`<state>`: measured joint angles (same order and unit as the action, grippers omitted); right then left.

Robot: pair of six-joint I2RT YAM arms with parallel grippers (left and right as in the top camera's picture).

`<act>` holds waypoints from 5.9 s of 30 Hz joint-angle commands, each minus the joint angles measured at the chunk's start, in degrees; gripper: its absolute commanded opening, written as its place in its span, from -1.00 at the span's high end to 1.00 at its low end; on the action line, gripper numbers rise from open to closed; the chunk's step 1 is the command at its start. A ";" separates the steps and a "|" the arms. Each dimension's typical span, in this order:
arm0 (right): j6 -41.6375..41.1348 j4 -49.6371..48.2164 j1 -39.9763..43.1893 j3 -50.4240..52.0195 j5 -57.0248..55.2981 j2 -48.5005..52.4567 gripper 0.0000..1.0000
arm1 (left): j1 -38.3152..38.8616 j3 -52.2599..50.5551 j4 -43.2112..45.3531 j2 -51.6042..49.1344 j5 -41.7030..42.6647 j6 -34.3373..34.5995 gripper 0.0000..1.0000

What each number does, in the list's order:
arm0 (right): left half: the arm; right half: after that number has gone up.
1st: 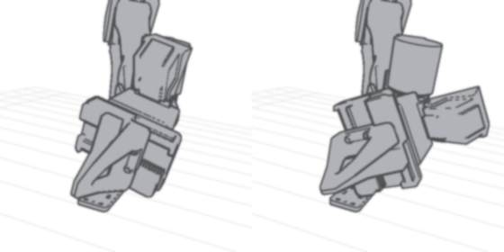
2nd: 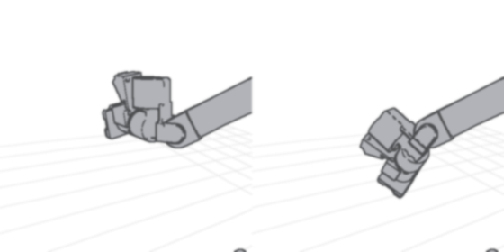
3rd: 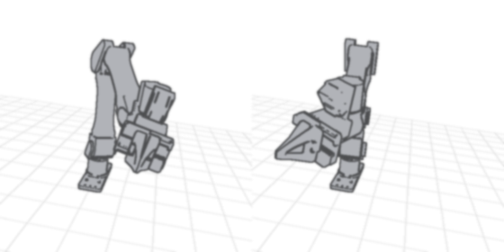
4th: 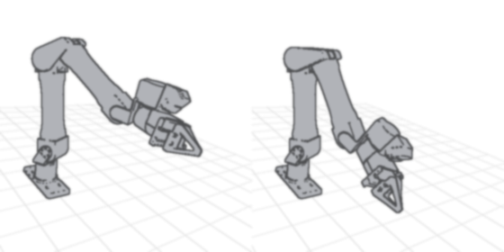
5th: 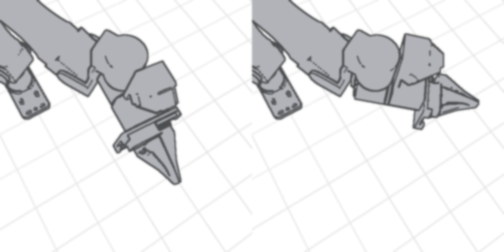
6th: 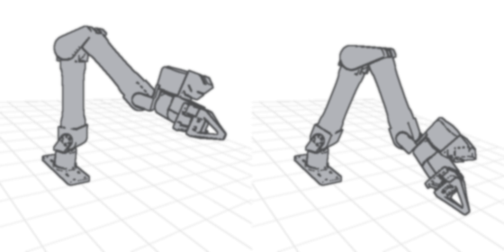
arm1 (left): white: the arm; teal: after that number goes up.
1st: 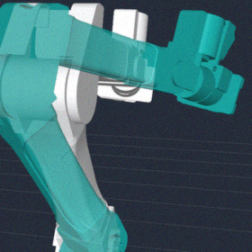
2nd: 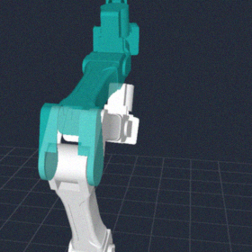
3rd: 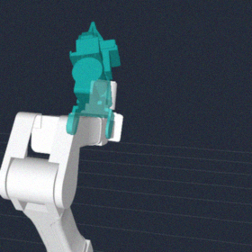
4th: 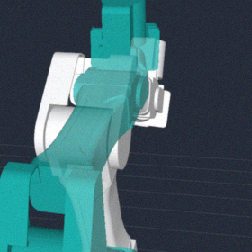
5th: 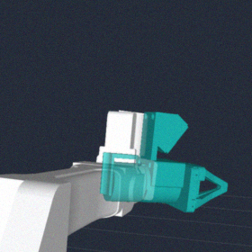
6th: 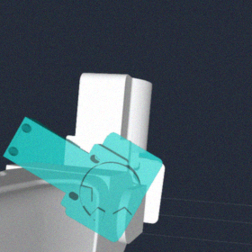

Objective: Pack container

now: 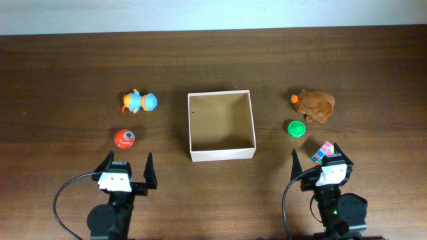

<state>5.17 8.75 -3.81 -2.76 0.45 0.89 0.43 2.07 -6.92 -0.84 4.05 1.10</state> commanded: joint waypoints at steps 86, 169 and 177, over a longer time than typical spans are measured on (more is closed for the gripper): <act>-5.57 36.22 0.46 -59.49 13.35 47.95 -0.98 | 0.17 -0.35 -0.02 0.50 -0.42 -0.90 -0.98; -40.30 36.33 14.34 -50.84 -2.29 89.81 -0.80 | 0.17 -0.35 -0.02 0.50 -0.42 -0.90 -0.98; -32.98 31.95 14.34 -50.36 -4.87 89.81 -0.66 | 0.17 -0.35 -0.02 0.50 -0.42 -0.90 -0.99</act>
<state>-32.12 41.82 10.15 -53.52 -2.57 91.35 0.43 2.07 -6.94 -0.84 4.05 1.10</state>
